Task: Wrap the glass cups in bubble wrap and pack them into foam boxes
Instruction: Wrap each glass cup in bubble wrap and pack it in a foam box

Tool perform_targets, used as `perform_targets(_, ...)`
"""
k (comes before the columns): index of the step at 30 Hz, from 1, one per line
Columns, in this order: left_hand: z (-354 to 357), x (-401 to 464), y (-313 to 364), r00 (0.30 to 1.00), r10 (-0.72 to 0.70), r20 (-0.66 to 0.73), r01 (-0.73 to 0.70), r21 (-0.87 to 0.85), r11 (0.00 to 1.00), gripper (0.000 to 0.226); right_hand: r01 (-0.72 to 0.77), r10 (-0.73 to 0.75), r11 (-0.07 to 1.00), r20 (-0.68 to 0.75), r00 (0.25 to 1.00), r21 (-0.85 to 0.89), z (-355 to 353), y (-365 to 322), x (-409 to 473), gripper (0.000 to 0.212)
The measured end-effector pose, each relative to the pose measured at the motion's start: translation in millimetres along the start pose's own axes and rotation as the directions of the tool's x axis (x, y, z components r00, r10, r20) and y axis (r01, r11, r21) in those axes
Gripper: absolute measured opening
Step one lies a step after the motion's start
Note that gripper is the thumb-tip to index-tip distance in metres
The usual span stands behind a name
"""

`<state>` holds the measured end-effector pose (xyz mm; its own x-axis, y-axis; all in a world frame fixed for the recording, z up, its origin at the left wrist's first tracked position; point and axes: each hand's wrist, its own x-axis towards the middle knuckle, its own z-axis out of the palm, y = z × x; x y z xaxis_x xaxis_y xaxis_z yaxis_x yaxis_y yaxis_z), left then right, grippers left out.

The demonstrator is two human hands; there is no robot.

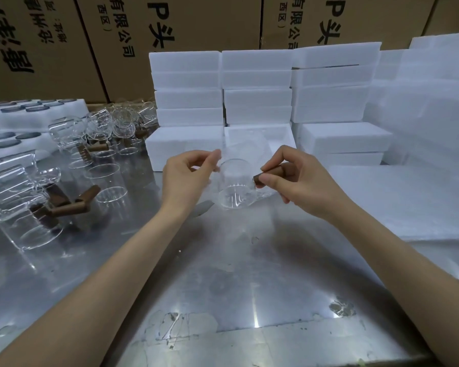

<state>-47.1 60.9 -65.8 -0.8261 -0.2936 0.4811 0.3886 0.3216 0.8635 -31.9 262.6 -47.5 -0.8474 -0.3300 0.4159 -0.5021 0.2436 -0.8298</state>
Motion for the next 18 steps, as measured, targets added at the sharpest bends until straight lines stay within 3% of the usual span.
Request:
perform_targets(6,3,-11,10,0.961,0.275,-0.002,-0.268,0.214,0.939,0.017,-0.031,0.031,0.999,0.068,0.997,0.009,8,3,-1,0.013)
perform_targets(10,10,-20,18,0.886,0.462,0.043,-0.458,0.253,0.853,0.014,-0.052,0.048,0.996,-0.057,0.997,-0.073,16,8,-2,0.013)
perform_targets(15,23,-36,29,0.870,0.469,0.151,-0.487,0.114,0.866,0.012,-0.043,0.032,0.997,-0.177,0.984,-0.058,31,15,-5,0.010)
perform_targets(18,30,-45,33,0.850,0.490,0.192,-0.512,0.090,0.854,0.012,-0.091,0.108,0.991,-0.179,0.978,0.100,39,15,-5,0.020)
